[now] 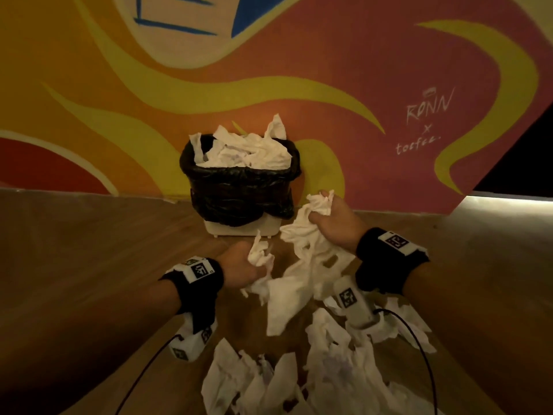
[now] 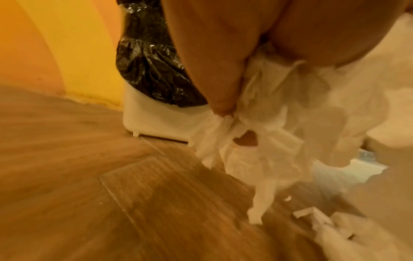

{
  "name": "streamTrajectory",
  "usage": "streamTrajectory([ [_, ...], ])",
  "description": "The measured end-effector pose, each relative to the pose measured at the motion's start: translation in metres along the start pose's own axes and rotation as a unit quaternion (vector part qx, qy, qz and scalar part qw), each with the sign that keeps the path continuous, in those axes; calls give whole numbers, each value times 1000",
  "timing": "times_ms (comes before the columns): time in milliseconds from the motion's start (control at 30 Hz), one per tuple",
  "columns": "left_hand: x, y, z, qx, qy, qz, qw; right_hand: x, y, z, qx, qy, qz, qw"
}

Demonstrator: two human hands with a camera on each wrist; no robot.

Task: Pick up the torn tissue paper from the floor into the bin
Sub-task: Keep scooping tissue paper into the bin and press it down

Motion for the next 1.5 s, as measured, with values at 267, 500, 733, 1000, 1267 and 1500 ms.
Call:
streamTrajectory([
  [267, -6, -12, -23, -297, 40, 34, 953, 8, 41, -12, 83, -32, 133, 987],
  [500, -9, -39, -25, -451, 65, 44, 889, -2, 64, -17, 140, -50, 201, 968],
  [733, 6, -39, 8, -334, -57, 22, 940, -1, 71, -30, 159, -35, 190, 968],
  [1000, 5, -25, 45, -195, -110, 12, 975, 9, 70, -2, 180, -57, 128, 974],
  [1267, 10, -29, 67, -7, -98, -34, 995, 21, 67, 26, 250, -119, 74, 958],
  [1500, 2, -7, 98, -25, -153, -29, 987, 39, 81, 56, 359, -97, 84, 925],
])
Point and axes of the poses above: each hand's wrist, its own x-axis towards the middle knuckle, its own z-axis out of the back of the hand, y = z × x, the point moved 10 cm from there along x, towards the middle knuckle, and after that the axes turned 11 degrees about -z, right-handed, at the moved point
